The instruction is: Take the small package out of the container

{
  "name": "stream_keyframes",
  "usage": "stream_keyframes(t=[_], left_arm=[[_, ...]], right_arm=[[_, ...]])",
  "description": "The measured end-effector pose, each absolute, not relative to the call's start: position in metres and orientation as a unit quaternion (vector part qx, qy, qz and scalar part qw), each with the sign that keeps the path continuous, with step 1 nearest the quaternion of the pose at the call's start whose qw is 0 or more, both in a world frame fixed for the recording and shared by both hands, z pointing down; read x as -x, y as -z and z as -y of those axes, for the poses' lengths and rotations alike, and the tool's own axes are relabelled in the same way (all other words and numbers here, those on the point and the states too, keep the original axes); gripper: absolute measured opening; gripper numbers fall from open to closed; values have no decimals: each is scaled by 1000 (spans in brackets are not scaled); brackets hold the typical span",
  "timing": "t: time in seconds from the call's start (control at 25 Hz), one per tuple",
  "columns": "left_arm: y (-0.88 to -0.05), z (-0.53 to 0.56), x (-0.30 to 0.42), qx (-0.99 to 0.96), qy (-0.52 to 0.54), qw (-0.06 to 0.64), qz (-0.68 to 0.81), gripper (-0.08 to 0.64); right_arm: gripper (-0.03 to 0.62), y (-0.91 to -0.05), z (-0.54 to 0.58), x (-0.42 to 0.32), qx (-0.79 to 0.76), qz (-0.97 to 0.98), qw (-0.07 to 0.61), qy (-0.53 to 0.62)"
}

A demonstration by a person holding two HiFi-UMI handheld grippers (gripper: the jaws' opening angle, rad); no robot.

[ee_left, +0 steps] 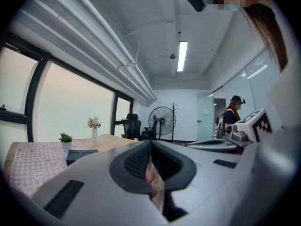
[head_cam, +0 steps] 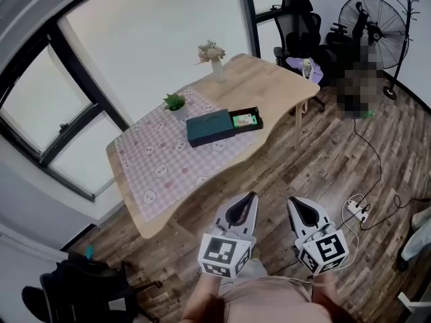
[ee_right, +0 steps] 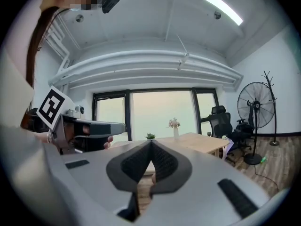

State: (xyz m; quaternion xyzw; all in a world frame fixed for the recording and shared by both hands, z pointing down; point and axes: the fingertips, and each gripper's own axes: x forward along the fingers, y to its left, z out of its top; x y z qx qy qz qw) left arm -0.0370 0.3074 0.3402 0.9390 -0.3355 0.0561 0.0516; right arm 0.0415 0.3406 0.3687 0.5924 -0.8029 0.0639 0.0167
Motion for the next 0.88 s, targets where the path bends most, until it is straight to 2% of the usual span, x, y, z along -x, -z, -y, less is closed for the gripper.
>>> stream_keyframes(t=[0.88], left_arm=[[-355,-189,57,-950,-60,78,296,14]], right_arm=[[0,-373,-213,-26,-611,787,28,-78]])
